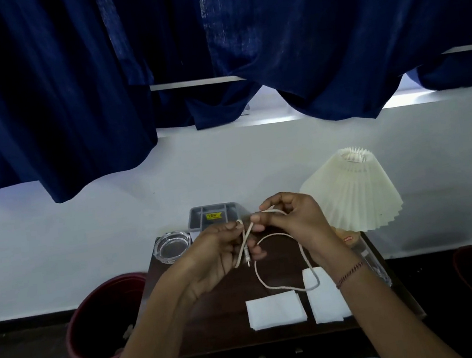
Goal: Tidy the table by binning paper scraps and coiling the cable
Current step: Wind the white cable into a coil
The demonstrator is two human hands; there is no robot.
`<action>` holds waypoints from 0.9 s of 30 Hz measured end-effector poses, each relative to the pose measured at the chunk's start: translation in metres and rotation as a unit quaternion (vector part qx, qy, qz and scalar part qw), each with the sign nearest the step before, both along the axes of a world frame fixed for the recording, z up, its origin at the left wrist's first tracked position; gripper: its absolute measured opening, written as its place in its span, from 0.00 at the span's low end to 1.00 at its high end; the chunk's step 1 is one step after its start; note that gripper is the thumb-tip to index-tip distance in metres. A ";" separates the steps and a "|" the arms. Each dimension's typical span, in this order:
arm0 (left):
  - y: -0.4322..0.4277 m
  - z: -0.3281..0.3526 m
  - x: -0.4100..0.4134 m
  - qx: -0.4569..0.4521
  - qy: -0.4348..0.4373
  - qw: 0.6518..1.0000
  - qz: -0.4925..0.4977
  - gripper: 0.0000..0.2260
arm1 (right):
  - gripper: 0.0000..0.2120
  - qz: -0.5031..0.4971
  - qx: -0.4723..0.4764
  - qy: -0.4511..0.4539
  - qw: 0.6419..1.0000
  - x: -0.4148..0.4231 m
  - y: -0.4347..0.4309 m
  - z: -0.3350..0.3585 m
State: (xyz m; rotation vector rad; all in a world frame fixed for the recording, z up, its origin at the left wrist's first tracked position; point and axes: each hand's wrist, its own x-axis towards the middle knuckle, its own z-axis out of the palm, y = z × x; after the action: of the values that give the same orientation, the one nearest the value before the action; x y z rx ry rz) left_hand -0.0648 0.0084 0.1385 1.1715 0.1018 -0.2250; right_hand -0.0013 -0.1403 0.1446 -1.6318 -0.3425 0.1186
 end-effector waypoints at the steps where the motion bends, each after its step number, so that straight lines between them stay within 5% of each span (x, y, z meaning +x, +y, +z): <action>1: 0.001 0.000 -0.001 -0.017 0.007 1.000 -0.010 0.15 | 0.08 0.021 0.030 0.025 0.999 0.001 0.002 -0.001; 4: -0.001 0.004 -0.001 -0.090 0.013 0.995 -0.038 0.17 | 0.08 0.050 0.138 0.096 0.985 0.000 0.010 -0.009; 7: -0.007 0.008 0.002 -0.160 -0.003 0.986 -0.051 0.20 | 0.12 0.082 0.290 0.250 0.920 -0.004 0.022 -0.021; 9: -0.009 0.011 0.008 -0.194 -0.005 0.981 -0.028 0.22 | 0.15 0.052 0.273 0.289 0.916 -0.010 0.030 -0.029; 12: -0.008 0.014 0.017 -0.247 -0.009 0.969 0.022 0.26 | 0.12 0.004 0.119 0.200 0.972 -0.023 0.038 -0.040; 15: -0.001 0.017 0.024 -0.245 -0.012 0.967 0.072 0.28 | 0.10 0.006 0.025 0.144 0.989 -0.036 0.039 -0.048; 27: 0.032 -0.002 0.025 -0.105 -0.005 0.976 0.189 0.36 | 0.09 0.019 -0.160 -0.197 0.967 -0.041 0.031 -0.034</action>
State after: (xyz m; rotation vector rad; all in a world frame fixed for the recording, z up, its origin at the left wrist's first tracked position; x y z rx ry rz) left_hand -0.0402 0.0402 0.1366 0.9223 0.2816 0.1055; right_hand -0.0426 -0.1092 0.1101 -1.9700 -0.6875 -0.1334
